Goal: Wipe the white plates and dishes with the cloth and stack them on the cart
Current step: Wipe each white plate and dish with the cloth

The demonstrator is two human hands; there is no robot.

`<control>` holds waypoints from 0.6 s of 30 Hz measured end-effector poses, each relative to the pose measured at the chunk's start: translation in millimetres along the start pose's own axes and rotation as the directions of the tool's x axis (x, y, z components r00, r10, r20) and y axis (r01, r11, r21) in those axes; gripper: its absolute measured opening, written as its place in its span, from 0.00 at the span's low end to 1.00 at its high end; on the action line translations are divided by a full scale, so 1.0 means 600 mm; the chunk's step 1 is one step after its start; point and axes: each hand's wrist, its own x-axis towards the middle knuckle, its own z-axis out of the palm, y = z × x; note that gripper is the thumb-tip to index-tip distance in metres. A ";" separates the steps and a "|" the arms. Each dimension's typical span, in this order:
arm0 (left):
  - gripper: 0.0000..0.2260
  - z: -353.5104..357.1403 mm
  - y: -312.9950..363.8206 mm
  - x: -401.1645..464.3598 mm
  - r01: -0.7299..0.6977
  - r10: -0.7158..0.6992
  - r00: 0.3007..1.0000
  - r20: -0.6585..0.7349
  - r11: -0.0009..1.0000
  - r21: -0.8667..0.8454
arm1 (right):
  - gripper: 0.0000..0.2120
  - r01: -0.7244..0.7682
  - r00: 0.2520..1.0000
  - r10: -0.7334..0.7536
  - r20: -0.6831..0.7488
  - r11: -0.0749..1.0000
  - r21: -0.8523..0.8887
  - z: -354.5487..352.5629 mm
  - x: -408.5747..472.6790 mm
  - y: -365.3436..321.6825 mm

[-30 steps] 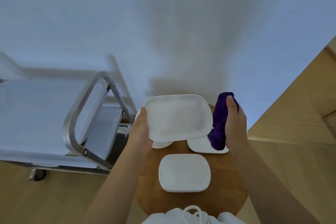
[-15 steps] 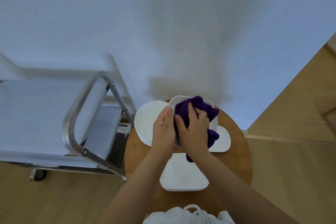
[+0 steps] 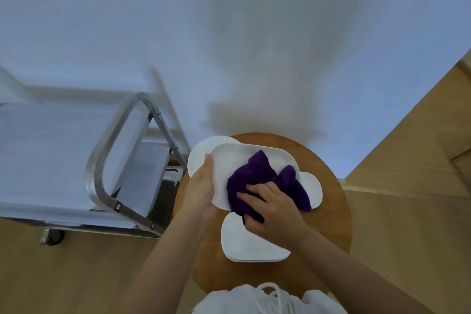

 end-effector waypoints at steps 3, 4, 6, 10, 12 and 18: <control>0.20 -0.004 -0.015 0.004 0.014 -0.014 1.000 -0.005 1.000 -0.022 | 0.18 0.002 1.000 -0.002 -0.012 1.000 -0.030 0.008 -0.025 0.023; 0.18 -0.005 -0.019 0.003 0.033 -0.033 0.999 -0.006 0.999 -0.035 | 0.18 -0.004 1.000 0.003 -0.019 0.999 -0.040 0.011 -0.034 0.029; 0.14 -0.008 -0.031 0.004 0.049 -0.049 0.998 -0.039 0.999 -0.017 | 0.16 -0.016 1.000 0.016 -0.012 0.998 -0.053 0.016 -0.047 0.039; 0.14 -0.027 -0.069 0.020 0.032 -0.024 0.994 -0.105 0.996 0.082 | 0.15 -0.078 0.994 0.083 0.073 0.994 -0.071 0.027 -0.075 0.062; 0.16 -0.039 -0.094 0.033 0.050 -0.028 0.990 -0.138 0.986 0.159 | 0.12 -0.218 0.968 0.221 0.116 0.975 -0.043 0.034 -0.093 0.074; 0.18 -0.056 -0.185 0.061 0.181 -0.143 0.977 -0.155 0.948 0.262 | 0.12 -0.733 0.664 0.744 0.078 0.627 0.263 0.037 -0.131 0.109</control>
